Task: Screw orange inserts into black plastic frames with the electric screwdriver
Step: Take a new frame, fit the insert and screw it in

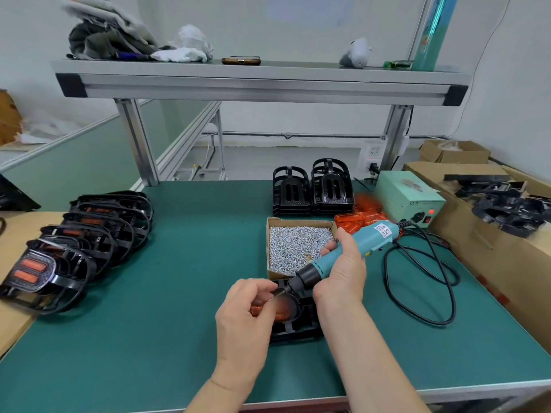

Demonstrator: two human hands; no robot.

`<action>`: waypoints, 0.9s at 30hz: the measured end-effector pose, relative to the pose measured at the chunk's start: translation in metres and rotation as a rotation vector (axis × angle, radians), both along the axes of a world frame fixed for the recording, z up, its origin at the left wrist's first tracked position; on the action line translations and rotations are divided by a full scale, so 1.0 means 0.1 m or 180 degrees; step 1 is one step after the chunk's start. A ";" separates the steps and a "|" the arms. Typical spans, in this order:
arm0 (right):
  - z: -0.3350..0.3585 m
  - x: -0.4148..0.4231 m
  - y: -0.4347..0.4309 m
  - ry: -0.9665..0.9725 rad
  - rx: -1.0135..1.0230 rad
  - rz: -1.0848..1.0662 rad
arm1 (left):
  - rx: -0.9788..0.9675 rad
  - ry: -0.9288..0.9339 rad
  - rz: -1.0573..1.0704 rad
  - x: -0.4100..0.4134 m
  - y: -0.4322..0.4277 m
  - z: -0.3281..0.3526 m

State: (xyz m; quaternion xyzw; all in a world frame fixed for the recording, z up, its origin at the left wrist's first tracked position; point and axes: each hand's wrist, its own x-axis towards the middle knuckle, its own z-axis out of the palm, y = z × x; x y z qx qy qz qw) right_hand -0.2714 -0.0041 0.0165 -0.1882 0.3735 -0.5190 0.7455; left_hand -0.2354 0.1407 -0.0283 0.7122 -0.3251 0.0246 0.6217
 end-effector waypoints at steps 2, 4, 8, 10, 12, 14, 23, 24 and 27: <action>-0.02 0.00 0.01 0.0042 -0.0001 -0.0018 | 0.0063 -0.0117 0.0052 0.01 -0.01 -0.01; -0.02 0.00 0.03 0.0079 -0.0029 -0.0034 | 0.0168 -0.0302 0.0117 0.01 -0.01 -0.01; -0.02 0.00 0.04 0.0119 -0.0113 -0.0021 | 0.0403 -0.0715 0.0154 0.01 -0.01 -0.02; -0.01 0.00 0.04 0.0169 -0.0185 -0.0029 | 0.0524 -0.0912 0.0127 0.03 0.00 -0.03; -0.01 -0.01 0.04 0.0203 -0.0267 -0.0050 | 0.0606 -0.0983 0.0070 0.03 0.00 -0.04; 0.00 -0.01 0.03 0.0206 -0.0356 -0.0072 | 0.0634 -0.0923 -0.0003 0.03 0.01 -0.04; 0.05 -0.05 -0.03 0.0155 -0.0789 -0.0318 | 0.0790 -0.0687 -0.0119 0.15 0.09 -0.10; 0.06 -0.06 -0.03 0.0158 -0.0843 -0.0332 | 0.0838 -0.0657 -0.0121 0.19 0.11 -0.11; 0.07 -0.07 -0.03 0.0222 -0.1059 -0.0381 | 0.1006 -0.0495 -0.0347 0.28 0.16 -0.16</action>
